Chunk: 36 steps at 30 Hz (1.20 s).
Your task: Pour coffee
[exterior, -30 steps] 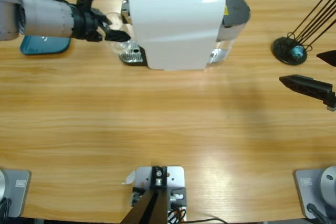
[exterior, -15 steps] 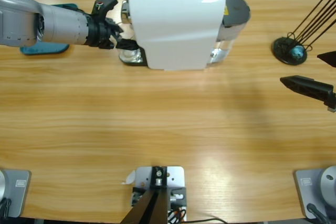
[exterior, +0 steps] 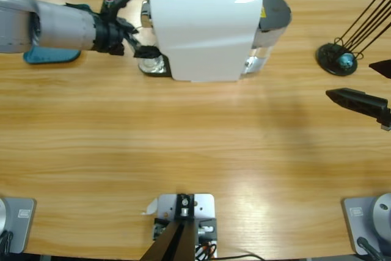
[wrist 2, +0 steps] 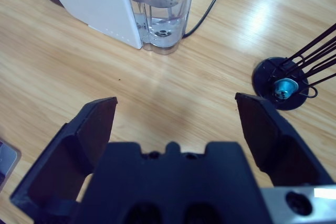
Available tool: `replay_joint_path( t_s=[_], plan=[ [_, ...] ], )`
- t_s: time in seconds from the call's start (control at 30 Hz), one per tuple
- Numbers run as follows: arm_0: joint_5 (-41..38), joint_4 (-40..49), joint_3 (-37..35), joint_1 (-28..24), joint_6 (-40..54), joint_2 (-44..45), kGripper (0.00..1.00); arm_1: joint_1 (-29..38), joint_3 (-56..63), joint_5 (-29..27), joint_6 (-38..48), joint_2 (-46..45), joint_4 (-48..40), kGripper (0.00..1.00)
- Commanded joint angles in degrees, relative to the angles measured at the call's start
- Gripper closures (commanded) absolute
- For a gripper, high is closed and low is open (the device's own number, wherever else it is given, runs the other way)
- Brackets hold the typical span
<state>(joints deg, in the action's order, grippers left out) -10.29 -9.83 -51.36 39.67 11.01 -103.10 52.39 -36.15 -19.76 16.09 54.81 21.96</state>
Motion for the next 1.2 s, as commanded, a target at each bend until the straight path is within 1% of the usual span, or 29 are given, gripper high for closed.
replay_joint_path(
  t_s=[0.03, 0.2, 0.27, 0.33, 0.4, 0.47, 0.57, 0.7, 0.87, 1.03, 1.2],
  plan=[
    [0.27, 4.69, 4.67, 2.26, 0.76, 9.41, 0.000, -0.62, 1.92, 1.23, -0.01, 0.19, -0.69, 0.023],
    [0.38, 9.79, 7.64, 3.21, 0.64, 15.05, 0.000, -0.62, 1.87, 1.25, -0.08, 0.63, -0.83, 0.021],
    [0.64, 12.46, 8.47, 3.93, 0.17, 19.67, 0.000, -0.62, 1.57, 1.18, -0.20, 1.00, -0.87, 0.011],
    [0.94, 13.41, 9.38, 4.19, -2.12, 26.47, 0.000, -1.02, 0.73, 1.74, -1.39, 1.37, -0.87, 0.003],
    [3.54, 14.68, 9.79, 4.19, -2.66, 32.01, 0.019, -3.10, 0.18, 3.20, -2.92, 2.14, -0.95, 0.000],
    [6.77, 15.13, 9.88, 4.19, -2.35, 36.21, 0.018, -5.70, -0.20, 6.21, -4.73, 2.55, -0.99, 0.000],
    [8.36, 16.00, 10.25, 4.19, -2.08, 39.46, 0.018, -6.24, -0.13, 8.30, -5.65, 3.16, -1.46, 0.000],
    [8.39, 16.07, 15.01, 4.19, -2.49, 43.33, 0.024, -6.24, 0.29, 8.42, -5.81, 4.66, -2.52, 0.008],
    [12.26, 16.07, 21.65, 4.19, -3.31, 50.85, 0.032, -6.24, 1.13, 7.98, -5.79, 4.09, -3.15, 0.009],
    [12.75, 15.47, 22.62, 4.19, -3.96, 51.49, 0.032, -6.24, 1.08, 8.04, -5.81, 4.60, -3.26, 0.009],
    [12.68, 14.52, 23.68, 4.19, -4.75, 49.73, 0.035, -6.65, -0.99, 8.02, -7.00, 7.29, -3.10, 0.004]
  ],
)
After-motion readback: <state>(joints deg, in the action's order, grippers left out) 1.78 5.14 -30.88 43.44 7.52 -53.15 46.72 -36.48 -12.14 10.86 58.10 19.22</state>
